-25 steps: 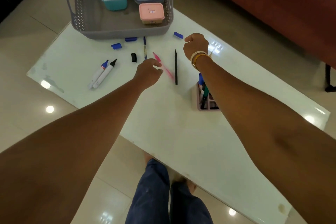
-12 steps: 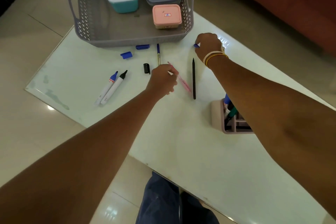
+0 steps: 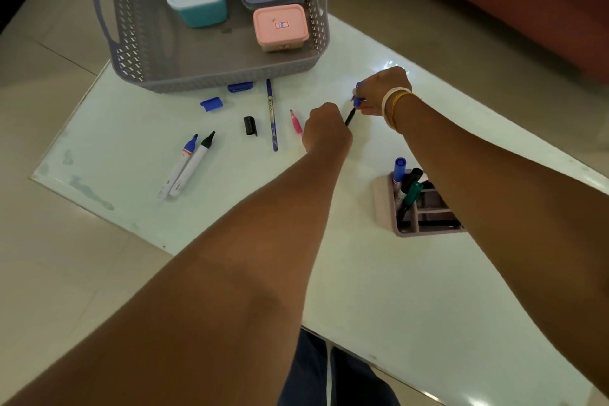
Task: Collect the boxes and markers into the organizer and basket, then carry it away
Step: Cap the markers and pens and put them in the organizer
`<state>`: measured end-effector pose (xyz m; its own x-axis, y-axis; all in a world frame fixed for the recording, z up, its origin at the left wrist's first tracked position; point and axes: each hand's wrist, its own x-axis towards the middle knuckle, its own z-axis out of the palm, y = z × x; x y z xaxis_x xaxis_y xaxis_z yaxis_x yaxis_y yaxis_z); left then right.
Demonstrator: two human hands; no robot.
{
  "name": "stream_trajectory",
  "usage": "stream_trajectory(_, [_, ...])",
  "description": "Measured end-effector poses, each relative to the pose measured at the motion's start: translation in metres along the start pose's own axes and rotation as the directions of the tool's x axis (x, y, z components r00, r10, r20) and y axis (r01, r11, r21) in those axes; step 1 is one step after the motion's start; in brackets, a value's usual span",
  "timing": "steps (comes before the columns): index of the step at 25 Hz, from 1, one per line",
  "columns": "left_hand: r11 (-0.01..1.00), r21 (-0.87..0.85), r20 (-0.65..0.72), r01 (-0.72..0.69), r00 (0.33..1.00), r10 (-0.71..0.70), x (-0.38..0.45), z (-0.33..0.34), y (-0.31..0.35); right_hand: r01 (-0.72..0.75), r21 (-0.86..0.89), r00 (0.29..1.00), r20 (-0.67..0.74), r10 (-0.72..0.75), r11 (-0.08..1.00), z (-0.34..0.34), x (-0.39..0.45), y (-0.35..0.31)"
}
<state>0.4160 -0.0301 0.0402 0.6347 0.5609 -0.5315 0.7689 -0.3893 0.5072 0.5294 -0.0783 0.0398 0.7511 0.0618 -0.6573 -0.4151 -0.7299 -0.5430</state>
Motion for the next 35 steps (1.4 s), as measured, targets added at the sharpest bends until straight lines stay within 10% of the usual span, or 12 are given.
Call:
stream_trajectory(8, [0.912, -0.386, -0.086, -0.139, 0.99, 0.114, -0.04, -0.029, -0.003, 0.118, 0.604, 0.993, -0.083, -0.086, 0.788, -0.02, -0.063, 0.007])
stream_trajectory(25, [0.901, -0.387, -0.326, -0.197, 0.943, 0.066, -0.121, -0.025, -0.021, 0.22, 0.573, 0.949, 0.062, -0.309, 0.789, -0.037, -0.155, 0.035])
stream_trajectory(35, [0.58, -0.762, 0.354, 0.289, 0.935, -0.001, -0.187, -0.028, 0.008, 0.337, 0.577, 0.887, 0.07, -0.456, 0.744, -0.081, -0.177, 0.081])
